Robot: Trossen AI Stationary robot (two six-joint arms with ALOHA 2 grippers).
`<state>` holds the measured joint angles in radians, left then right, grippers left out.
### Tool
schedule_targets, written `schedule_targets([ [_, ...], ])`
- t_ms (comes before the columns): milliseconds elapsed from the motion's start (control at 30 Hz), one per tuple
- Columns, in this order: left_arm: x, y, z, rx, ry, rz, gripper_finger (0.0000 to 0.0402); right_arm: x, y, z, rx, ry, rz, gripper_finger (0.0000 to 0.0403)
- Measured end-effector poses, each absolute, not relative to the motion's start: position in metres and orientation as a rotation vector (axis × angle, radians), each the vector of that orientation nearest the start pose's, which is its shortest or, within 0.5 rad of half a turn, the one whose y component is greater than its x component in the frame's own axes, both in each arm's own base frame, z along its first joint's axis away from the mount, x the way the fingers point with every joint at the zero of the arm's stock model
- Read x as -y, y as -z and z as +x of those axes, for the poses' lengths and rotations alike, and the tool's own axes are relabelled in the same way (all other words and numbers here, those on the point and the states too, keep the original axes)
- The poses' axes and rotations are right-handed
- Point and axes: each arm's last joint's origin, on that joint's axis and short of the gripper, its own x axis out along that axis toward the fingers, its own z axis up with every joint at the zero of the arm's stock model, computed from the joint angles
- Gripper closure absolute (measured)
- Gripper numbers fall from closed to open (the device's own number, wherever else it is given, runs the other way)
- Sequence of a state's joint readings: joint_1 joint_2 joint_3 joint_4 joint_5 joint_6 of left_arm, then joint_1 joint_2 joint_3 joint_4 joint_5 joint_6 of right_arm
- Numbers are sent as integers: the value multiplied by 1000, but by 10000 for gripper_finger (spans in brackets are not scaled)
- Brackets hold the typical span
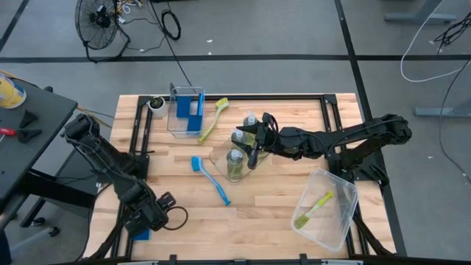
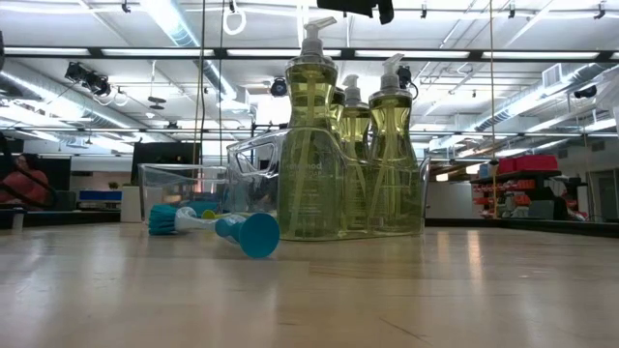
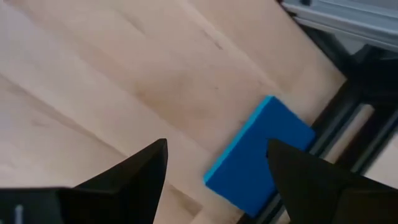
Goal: Pick & Place Kitchen Sink Supplies
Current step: Put the blue sponge into the top transparent bin
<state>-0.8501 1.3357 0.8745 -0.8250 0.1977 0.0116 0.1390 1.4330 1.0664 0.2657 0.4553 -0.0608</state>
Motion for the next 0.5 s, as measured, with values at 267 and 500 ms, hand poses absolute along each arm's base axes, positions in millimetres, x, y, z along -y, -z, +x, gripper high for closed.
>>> schedule_targets([
  [267, 185, -209, 143, -1291, 1091, 432, 126, -33, -324, 326, -106, 313, -90, 172],
  [500, 182, -201, 151, -1286, 1182, 477, 127, -33, -323, 326, -119, 313, -93, 172],
])
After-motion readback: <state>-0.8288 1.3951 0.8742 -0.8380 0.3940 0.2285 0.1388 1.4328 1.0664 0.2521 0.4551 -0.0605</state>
